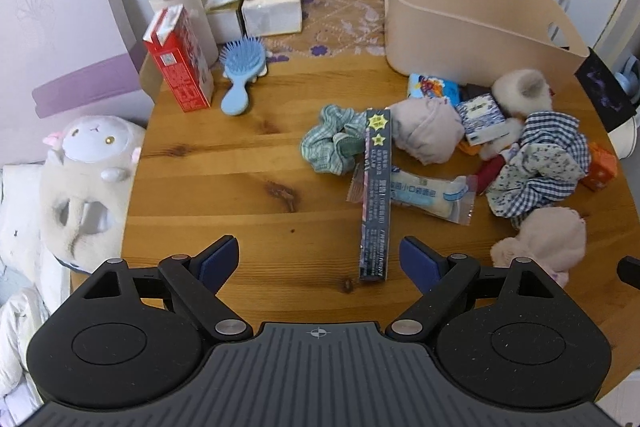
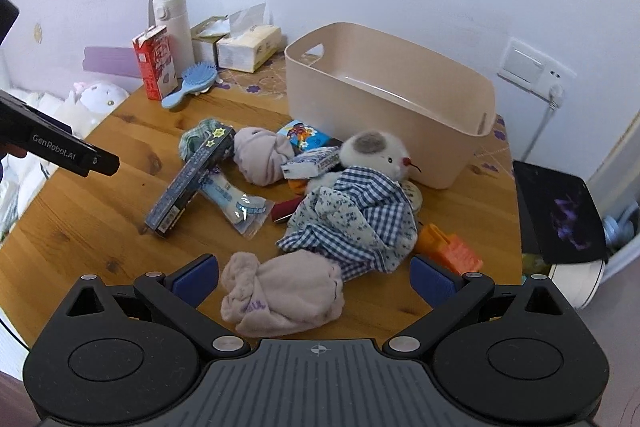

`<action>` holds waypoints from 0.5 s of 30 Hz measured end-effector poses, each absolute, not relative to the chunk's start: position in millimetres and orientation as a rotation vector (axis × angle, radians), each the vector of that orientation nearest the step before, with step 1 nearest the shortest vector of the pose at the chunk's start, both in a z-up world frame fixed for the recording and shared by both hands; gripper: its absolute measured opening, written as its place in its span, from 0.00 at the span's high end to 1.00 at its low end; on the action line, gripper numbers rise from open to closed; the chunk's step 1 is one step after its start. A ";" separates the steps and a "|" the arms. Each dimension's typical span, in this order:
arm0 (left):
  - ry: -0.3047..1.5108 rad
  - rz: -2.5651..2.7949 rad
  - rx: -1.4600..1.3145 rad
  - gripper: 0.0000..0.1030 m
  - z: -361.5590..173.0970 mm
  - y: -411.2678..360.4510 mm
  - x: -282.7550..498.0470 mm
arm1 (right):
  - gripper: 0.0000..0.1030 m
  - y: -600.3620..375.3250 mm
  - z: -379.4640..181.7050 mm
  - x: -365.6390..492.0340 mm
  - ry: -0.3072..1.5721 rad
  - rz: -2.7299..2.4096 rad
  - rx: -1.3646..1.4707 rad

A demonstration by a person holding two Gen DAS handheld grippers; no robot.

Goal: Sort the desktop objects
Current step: 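Grasp the dark boxed tube with the left tool while the right grasps pink socks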

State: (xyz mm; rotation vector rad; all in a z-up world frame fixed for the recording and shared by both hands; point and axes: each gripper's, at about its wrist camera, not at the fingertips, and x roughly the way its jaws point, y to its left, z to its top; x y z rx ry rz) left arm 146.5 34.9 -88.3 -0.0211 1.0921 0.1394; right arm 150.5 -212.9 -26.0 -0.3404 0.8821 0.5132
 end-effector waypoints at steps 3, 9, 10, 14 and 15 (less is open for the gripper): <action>1.112 0.130 -0.021 0.13 -99.4 37.1 155.2 | 0.00 -209.3 -34.6 157.8 0.899 0.521 -0.348; 1.143 0.052 -0.017 0.13 -124.1 30.8 172.9 | 0.00 -208.0 -59.5 172.0 0.973 0.513 -0.330; 1.135 0.049 -0.020 0.13 -127.8 29.8 175.1 | 0.00 -207.3 -64.5 174.5 0.986 0.517 -0.329; 1.138 0.033 -0.019 0.13 -142.6 26.0 185.4 | 0.00 -201.8 -86.9 184.0 1.038 0.522 -0.348; 1.149 0.024 -0.024 0.13 -147.7 25.0 188.4 | 0.00 -200.5 -91.5 185.9 1.046 0.520 -0.359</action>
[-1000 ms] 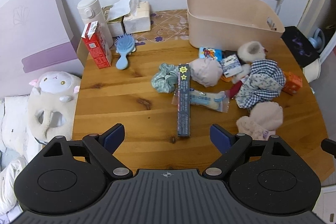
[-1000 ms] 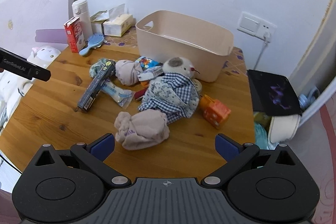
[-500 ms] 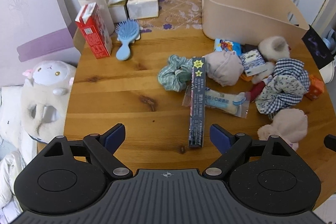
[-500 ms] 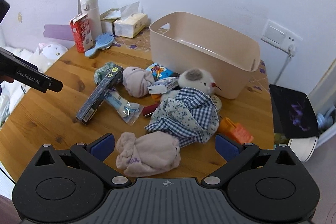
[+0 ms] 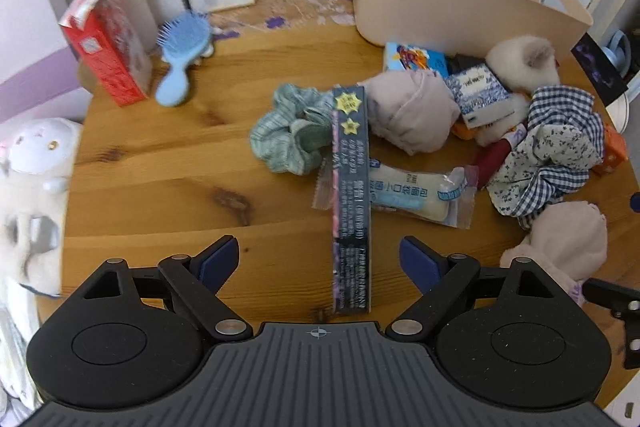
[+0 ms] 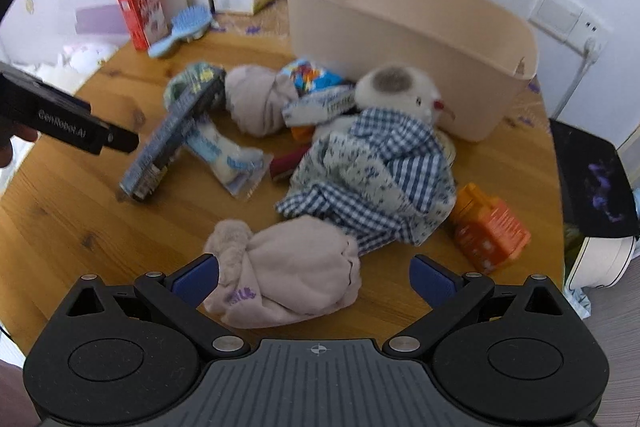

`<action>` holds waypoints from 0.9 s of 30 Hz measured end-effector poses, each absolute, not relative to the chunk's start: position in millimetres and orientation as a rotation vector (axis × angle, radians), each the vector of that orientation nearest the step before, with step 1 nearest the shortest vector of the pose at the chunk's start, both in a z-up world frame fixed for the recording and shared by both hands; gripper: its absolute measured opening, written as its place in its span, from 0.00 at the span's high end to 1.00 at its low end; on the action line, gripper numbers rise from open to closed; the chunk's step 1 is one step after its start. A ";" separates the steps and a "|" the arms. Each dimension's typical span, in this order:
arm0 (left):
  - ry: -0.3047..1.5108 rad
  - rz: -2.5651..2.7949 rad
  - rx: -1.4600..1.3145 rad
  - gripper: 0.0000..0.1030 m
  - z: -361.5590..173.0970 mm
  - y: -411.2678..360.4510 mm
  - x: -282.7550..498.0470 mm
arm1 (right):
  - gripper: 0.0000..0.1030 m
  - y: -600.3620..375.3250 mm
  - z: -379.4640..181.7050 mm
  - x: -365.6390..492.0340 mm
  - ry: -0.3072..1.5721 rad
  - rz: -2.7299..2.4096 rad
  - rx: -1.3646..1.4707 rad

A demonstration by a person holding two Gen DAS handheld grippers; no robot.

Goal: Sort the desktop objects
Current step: 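Grasp the dark boxed tube with the left tool while the right grasps pink socks, then carry the dark tube and pink socks up to the beige basket with both tools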

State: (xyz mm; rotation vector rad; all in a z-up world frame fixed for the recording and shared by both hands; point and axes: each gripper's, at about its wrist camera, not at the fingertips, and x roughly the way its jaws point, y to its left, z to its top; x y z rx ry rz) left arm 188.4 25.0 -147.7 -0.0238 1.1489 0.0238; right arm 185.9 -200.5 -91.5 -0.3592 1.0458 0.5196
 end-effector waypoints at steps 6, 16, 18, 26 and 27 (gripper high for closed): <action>1.189 0.015 -0.015 0.33 -166.4 20.8 199.5 | 0.04 -197.7 -113.1 199.3 1.094 0.530 -0.350; 1.243 -0.026 -0.002 0.53 -187.0 15.7 210.2 | 0.13 -202.3 -130.7 213.3 1.156 0.592 -0.229; 1.259 -0.039 -0.018 0.61 -189.4 15.9 212.0 | 0.20 -202.7 -132.5 214.5 1.168 0.606 -0.201; 1.245 -0.059 0.003 0.77 -188.7 9.7 206.8 | 0.80 -203.1 -133.9 207.4 1.141 0.612 -0.249; 1.240 -0.060 0.009 0.77 -187.4 9.2 204.1 | 0.84 -203.3 -133.1 205.2 1.124 0.615 -0.265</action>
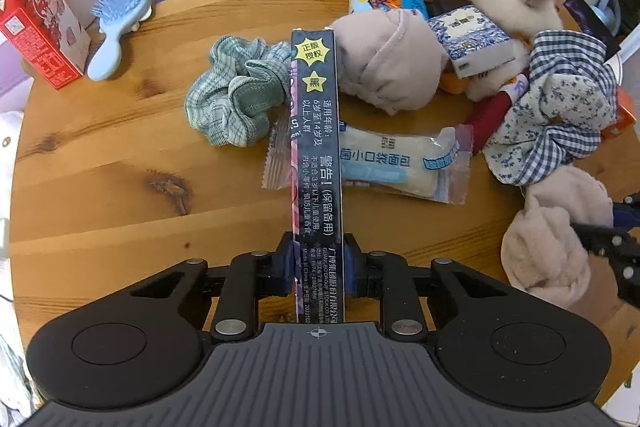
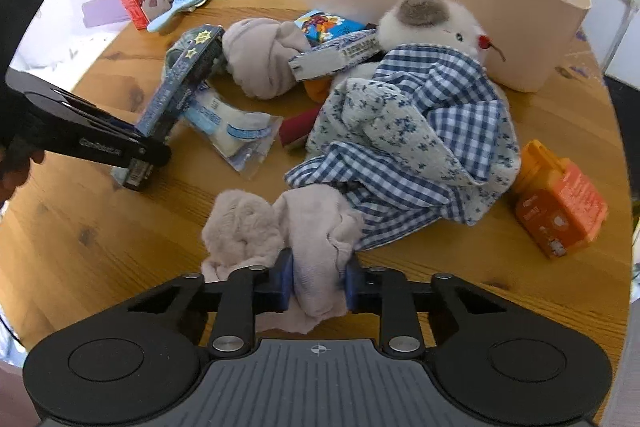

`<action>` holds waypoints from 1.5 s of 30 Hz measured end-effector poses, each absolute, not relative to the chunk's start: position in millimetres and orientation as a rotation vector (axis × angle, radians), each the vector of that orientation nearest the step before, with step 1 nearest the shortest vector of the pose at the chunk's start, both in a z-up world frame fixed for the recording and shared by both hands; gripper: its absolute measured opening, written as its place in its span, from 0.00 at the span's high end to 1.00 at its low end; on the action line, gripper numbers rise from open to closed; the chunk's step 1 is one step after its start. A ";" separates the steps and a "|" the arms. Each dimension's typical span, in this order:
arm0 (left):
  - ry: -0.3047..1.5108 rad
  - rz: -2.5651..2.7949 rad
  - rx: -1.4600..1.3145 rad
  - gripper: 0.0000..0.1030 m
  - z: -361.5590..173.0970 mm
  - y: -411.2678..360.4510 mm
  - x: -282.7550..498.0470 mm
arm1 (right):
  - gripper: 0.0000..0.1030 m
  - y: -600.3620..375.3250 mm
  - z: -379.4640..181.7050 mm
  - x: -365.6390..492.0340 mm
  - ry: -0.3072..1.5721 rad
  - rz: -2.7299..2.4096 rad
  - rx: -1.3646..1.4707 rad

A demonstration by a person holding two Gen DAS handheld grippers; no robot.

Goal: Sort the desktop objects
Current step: 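Carry the dark tube and pink socks up to the beige basket with both tools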

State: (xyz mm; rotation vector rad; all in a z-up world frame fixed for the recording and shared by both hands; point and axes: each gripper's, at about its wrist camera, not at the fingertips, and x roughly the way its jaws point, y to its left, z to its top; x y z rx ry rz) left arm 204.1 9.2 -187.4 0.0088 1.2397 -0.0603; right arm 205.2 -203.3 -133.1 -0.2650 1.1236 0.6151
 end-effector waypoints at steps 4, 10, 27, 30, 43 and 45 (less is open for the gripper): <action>1.231 -0.062 0.001 0.77 -180.6 9.2 193.6 | 0.88 -204.6 -128.1 196.6 1.084 0.620 -0.299; 1.204 -0.086 0.001 0.78 -161.8 9.0 176.6 | 0.90 -212.7 -114.0 186.8 1.039 0.607 -0.279; 0.993 -0.109 0.048 0.78 -82.3 2.0 184.2 | 0.91 -248.4 -45.2 187.7 0.839 0.491 -0.257; 0.957 -0.121 0.060 0.78 -70.6 -4.1 195.3 | 0.91 -254.1 -33.9 197.1 0.798 0.463 -0.257; 0.861 -0.143 0.124 0.77 -46.2 -27.1 253.5 | 0.91 -266.7 -8.8 248.8 0.712 0.414 -0.292; 0.854 -0.144 0.132 0.77 -45.6 -31.3 265.2 | 0.91 -267.1 -5.5 260.3 0.701 0.408 -0.292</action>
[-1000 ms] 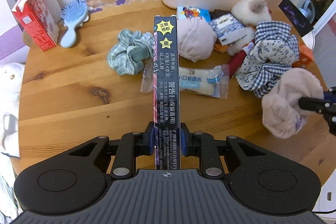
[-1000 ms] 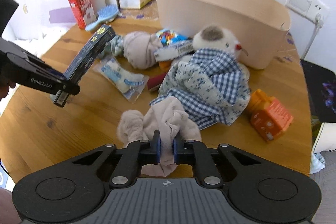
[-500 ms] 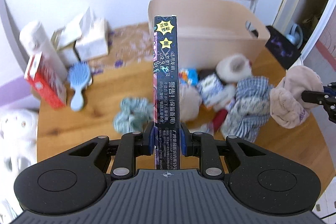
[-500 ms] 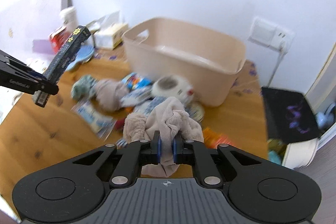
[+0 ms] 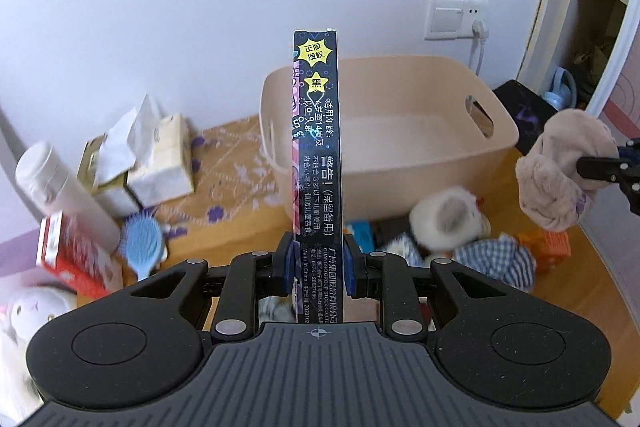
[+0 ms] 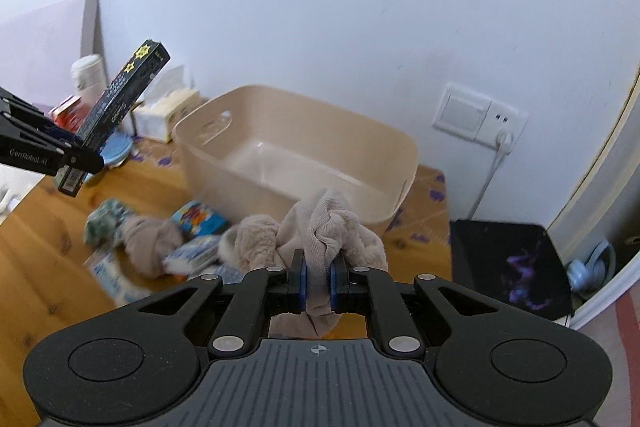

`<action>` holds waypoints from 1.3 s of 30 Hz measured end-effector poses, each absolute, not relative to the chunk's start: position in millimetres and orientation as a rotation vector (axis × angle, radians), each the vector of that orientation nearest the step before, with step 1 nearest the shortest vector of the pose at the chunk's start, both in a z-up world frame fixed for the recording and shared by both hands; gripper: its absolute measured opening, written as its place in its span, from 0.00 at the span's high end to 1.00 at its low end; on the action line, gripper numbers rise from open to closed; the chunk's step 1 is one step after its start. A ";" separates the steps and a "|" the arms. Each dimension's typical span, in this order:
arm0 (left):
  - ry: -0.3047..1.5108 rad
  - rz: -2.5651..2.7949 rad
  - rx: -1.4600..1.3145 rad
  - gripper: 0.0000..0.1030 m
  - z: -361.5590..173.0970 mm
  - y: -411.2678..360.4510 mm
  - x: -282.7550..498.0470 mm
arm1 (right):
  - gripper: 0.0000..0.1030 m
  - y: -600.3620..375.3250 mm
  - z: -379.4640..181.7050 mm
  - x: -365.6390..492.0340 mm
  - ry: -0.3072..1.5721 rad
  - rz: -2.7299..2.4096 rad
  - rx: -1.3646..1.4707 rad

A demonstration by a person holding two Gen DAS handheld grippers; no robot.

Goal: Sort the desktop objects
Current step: 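Carry the dark tube and pink socks up to the beige basket with both tools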

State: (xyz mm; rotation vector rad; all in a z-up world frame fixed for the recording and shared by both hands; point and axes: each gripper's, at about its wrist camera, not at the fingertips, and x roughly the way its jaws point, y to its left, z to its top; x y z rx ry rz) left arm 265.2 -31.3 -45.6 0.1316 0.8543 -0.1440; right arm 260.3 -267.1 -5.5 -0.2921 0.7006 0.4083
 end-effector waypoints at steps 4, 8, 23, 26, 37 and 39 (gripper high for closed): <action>0.838 -0.139 0.143 0.77 -49.4 -36.5 288.7 | 0.91 -269.0 -1.0 284.0 0.685 0.396 -0.300; 0.828 -0.134 0.161 0.77 -55.4 -42.9 310.8 | 0.91 -271.8 1.0 308.3 0.670 0.385 -0.298; 0.858 -0.116 0.224 0.77 -93.6 -71.2 400.7 | 0.91 -259.3 -18.5 380.3 0.675 0.386 -0.288; 0.895 -0.108 0.223 0.77 -108.8 -73.1 415.3 | 0.91 -253.0 -28.3 388.8 0.696 0.396 -0.295; 1.024 -0.126 0.229 0.77 -149.9 -72.9 432.2 | 0.90 -243.1 -60.9 402.1 0.794 0.425 -0.305; 1.016 -0.145 0.205 0.75 -149.9 -69.6 431.1 | 0.90 -242.7 -64.4 400.4 0.810 0.434 -0.308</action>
